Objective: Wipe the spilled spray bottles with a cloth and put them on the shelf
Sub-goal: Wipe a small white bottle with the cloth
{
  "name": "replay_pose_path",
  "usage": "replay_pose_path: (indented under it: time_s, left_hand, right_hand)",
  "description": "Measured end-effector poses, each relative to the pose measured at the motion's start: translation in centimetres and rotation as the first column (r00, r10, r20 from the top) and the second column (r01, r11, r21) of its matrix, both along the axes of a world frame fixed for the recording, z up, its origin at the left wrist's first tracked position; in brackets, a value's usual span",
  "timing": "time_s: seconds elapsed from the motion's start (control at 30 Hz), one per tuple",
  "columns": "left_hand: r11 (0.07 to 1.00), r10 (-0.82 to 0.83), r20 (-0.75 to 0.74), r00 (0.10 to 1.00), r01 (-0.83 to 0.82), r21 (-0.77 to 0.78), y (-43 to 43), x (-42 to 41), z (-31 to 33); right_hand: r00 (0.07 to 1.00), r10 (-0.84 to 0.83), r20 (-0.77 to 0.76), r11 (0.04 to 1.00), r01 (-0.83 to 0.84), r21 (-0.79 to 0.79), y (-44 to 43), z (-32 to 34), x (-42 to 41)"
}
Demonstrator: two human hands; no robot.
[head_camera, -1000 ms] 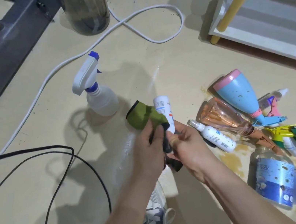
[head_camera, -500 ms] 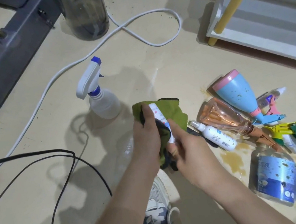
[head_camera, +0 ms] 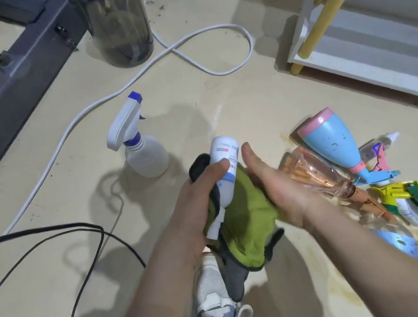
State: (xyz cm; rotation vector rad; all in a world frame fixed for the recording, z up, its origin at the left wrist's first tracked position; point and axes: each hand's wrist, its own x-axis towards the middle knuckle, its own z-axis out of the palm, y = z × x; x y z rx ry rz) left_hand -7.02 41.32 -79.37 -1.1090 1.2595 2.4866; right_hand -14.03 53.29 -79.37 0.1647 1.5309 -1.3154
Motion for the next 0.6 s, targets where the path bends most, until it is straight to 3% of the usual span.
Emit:
replay_pose_path:
  time_s: [0.07,0.1,0.2,0.3,0.33,0.37,0.43,0.47,0.5,0.53,0.57,0.6]
  left_hand:
    - [0.952,-0.019,0.006,1.0,0.02,-0.305,0.2,-0.9,0.1]
    - [0.867,-0.044,0.033,0.998,0.055,-0.496,0.6,-1.1,-0.1]
    - [0.402,-0.168,0.12,0.979,0.179,-0.898,1.2,-0.7,-0.7]
    - [-0.083,-0.197,0.307,0.931,0.296,-0.951,1.8,-0.4,-1.8]
    - [-0.186,-0.222,0.392,0.893,0.356,-0.916,2.2,-0.4,-2.0]
    - [-0.217,-0.296,0.47,0.831,0.421,-0.881,2.3,-0.4,-2.0]
    - [-0.105,-0.526,0.493,0.693,0.522,-0.847,2.0,0.5,-2.1]
    - [0.013,-0.651,0.434,0.623,0.581,-0.814,1.5,0.9,-1.7]
    - [0.19,-0.739,0.313,0.597,0.63,-0.753,0.7,1.2,-1.0]
    - [0.427,-0.731,0.137,0.669,0.605,-0.672,-0.1,1.5,-0.1]
    - [0.64,-0.623,-0.028,0.782,0.489,-0.593,-0.8,1.4,0.6]
    - [0.735,-0.504,-0.118,0.856,0.353,-0.578,-1.7,1.2,1.0]
  right_hand:
    - [0.988,-0.131,0.08,0.986,0.139,-0.091,-1.0,-0.3,1.3]
    - [0.974,-0.205,0.099,0.97,0.215,-0.111,-1.3,-0.4,1.9]
    - [0.898,-0.364,0.246,0.883,0.417,-0.217,-2.4,0.2,3.3]
    - [0.869,-0.434,0.236,0.838,0.486,-0.249,-3.0,0.9,3.9]
    - [0.858,-0.459,0.232,0.824,0.509,-0.25,-3.0,0.8,4.1]
    - [0.847,-0.481,0.228,0.813,0.528,-0.246,-2.9,0.7,4.2]
    - [0.843,-0.51,0.172,0.824,0.537,-0.184,-2.5,0.5,4.3]
    - [0.85,-0.515,0.112,0.842,0.526,-0.123,-2.1,0.3,4.2]
    - [0.866,-0.498,0.036,0.864,0.499,-0.07,-1.5,-0.1,3.9]
    - [0.898,-0.438,-0.044,0.899,0.436,-0.047,-0.7,-0.3,3.7]
    - [0.932,-0.334,-0.142,0.943,0.33,-0.047,0.1,-0.3,3.4]
    - [0.952,-0.194,-0.238,0.981,0.187,-0.052,0.8,-0.1,3.0]
